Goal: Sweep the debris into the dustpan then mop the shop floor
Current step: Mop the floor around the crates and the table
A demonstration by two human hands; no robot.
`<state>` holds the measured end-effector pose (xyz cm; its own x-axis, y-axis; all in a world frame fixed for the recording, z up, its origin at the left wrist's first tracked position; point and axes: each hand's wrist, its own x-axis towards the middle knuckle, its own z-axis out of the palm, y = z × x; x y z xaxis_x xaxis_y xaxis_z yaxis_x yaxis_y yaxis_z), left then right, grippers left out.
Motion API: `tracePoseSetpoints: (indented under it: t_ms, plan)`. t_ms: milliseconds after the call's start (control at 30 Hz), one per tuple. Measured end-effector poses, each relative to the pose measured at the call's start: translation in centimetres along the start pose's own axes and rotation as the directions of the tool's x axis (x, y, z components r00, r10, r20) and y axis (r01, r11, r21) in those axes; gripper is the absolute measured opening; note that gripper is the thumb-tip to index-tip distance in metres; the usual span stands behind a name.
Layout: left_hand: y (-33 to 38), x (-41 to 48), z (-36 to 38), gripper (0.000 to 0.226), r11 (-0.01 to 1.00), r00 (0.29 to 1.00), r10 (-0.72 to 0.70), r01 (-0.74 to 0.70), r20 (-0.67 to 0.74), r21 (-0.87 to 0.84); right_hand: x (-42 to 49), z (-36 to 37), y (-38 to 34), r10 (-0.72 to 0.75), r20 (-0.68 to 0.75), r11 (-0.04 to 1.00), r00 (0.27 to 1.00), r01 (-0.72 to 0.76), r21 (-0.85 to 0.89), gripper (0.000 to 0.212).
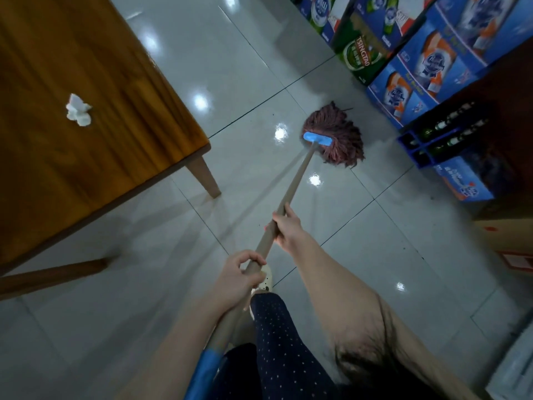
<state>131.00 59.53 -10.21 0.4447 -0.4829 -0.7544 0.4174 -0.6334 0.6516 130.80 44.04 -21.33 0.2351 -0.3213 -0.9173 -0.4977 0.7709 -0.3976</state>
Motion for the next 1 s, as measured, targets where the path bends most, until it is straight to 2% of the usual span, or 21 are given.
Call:
tracePoseSetpoints:
  t_ms: [267,367,533,633,767,1000]
  plan:
    - [-11.3,-10.1,-3.2,0.023,0.992,0.997,-0.055,0.050,-0.047,-0.113,-7.4,3.3,12.7,0.046,0.066,0.996,0.997,-0.041,-0.074,0.065]
    - [-14.9,-13.4,-4.6,0.028,0.994,0.995,-0.047,0.039,-0.083,-0.098,-9.8,4.7,16.7,0.088,0.090,0.991,0.992,-0.078,-0.109,0.065]
    - [-18.0,-17.4,-5.5,0.021,0.994,0.994,-0.062,0.054,-0.092,-0.092,-12.6,6.1,20.7,0.124,0.137,0.983,0.983,-0.103,-0.154,0.066]
    - [-18.6,-17.7,-5.2,0.021,0.991,0.991,-0.080,0.068,-0.106,-0.115,-12.7,5.9,21.1,0.120,0.139,0.981,0.983,-0.096,-0.168,0.067]
    - [-18.0,-16.4,-3.9,0.018,0.997,0.990,-0.064,0.057,-0.122,-0.060,-11.8,5.0,19.8,0.117,0.137,0.979,0.984,-0.092,-0.181,0.065]
    - [-13.7,-10.8,0.1,0.015,0.998,0.987,-0.050,0.042,-0.154,-0.056,-6.8,2.5,13.8,0.129,0.146,0.978,0.981,-0.101,-0.185,0.065]
